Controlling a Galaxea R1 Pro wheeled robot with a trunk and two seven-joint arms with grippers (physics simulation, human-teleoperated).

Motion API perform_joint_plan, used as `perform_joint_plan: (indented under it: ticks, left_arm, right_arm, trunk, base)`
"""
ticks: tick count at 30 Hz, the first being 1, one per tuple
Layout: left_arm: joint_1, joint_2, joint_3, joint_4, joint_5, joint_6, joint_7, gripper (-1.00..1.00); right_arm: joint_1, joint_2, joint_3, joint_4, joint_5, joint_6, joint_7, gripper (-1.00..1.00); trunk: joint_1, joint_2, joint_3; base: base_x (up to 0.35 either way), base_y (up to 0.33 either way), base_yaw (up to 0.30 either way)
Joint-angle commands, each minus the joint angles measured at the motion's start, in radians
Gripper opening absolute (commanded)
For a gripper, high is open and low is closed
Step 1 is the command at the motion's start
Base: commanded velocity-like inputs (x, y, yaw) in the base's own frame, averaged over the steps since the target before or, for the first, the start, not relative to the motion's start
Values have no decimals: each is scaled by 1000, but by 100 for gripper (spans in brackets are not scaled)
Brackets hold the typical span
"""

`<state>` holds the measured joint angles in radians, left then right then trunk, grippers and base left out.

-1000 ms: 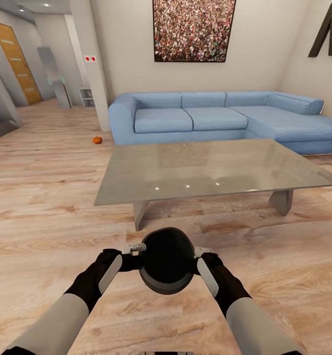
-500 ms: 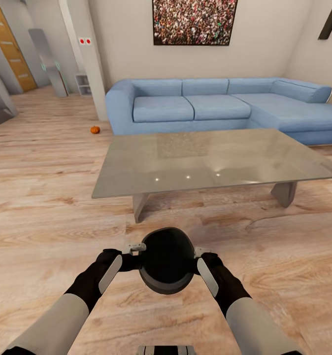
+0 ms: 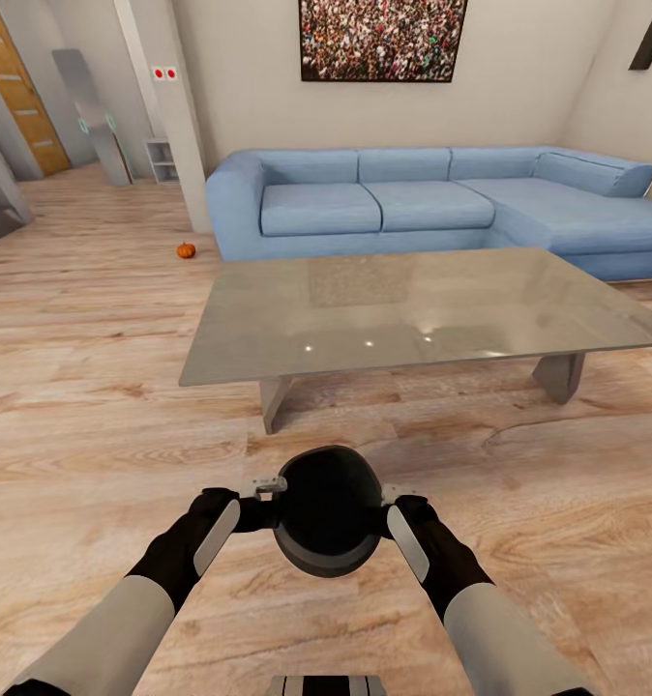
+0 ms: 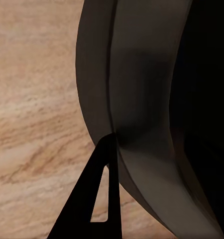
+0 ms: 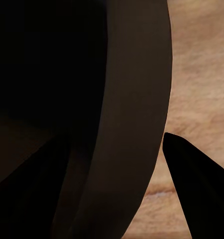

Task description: Place each of the two pumpkins and all three candles from the living room inside a cabinet in the living room (use any cabinet), then make sure every cabinet is closed, and position the cauldron so it is next to a table in the living room.

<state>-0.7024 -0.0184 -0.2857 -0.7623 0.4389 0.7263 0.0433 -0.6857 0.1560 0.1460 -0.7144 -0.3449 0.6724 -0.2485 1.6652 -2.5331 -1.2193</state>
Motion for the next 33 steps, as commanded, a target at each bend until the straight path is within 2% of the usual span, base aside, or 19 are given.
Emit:
perform_joint_plan:
  ticks: [1,8,33]
  left_arm:
    - [0,2,-12,-1,40,7,5,-100]
    - [0,2,-12,0,40,7,4,-100]
    - [0,2,-12,1,41,7,6,-100]
  right_arm:
    - [-1,-1,78,0,-25,-7,24,-100]
    - [-1,-1,78,0,-25,-7,24,-100]
    - [-1,0,79,0,-25,-7,24,-100]
  trunk:
    - [0,0,-1]
    - [0,0,-1]
    - [0,0,-1]
  base:
    - [0,0,0]
    - [99,0,0]
    - [224,0,0]
